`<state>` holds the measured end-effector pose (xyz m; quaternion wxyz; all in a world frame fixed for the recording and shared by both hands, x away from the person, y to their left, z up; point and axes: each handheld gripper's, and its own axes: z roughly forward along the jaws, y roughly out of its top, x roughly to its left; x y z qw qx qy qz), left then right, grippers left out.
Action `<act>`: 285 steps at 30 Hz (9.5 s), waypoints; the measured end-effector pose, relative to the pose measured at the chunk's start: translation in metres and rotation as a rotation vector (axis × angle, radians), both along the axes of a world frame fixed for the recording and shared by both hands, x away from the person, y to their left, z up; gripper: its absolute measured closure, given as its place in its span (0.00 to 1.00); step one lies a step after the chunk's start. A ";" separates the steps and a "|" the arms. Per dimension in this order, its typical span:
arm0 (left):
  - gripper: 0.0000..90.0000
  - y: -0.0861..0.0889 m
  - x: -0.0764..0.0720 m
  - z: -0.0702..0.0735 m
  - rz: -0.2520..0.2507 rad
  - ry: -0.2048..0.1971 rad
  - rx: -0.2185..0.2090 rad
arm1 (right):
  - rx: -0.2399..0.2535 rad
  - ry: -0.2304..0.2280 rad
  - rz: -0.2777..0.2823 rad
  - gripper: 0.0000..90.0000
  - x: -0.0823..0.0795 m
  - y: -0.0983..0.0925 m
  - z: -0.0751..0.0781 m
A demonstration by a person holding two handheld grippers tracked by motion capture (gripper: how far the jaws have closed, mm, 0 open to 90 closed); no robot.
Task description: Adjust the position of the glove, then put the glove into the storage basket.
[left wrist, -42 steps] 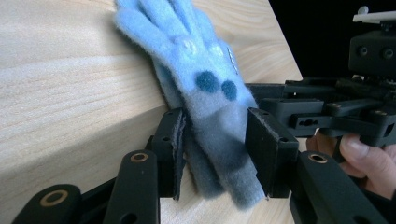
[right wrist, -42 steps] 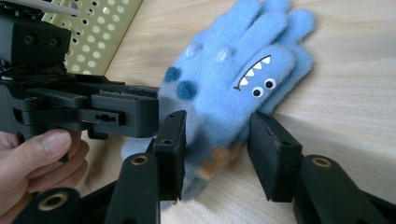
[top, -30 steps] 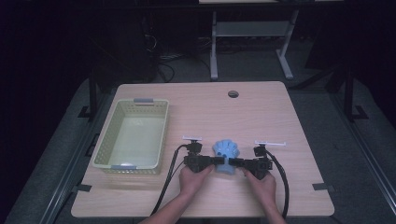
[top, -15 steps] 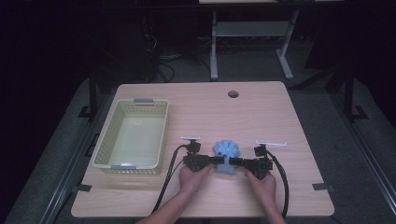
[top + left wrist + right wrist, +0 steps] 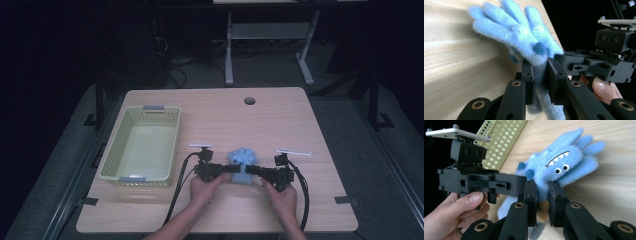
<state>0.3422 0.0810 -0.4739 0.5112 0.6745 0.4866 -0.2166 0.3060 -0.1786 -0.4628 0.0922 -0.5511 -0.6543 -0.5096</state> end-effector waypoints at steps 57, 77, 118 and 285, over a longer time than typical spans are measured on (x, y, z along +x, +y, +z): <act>0.85 0.079 0.017 0.088 0.068 -0.121 -0.056 | 0.035 -0.113 0.096 0.88 0.038 0.070 0.090; 0.85 0.117 0.018 0.101 0.116 -0.150 -0.057 | 0.053 -0.118 0.148 0.88 0.052 0.106 0.101; 0.85 0.185 0.015 0.112 0.205 -0.168 -0.059 | 0.047 -0.107 0.237 0.88 0.075 0.178 0.118; 0.54 0.268 0.054 0.085 0.308 0.089 0.542 | 0.049 -0.049 0.218 0.70 0.089 0.193 0.074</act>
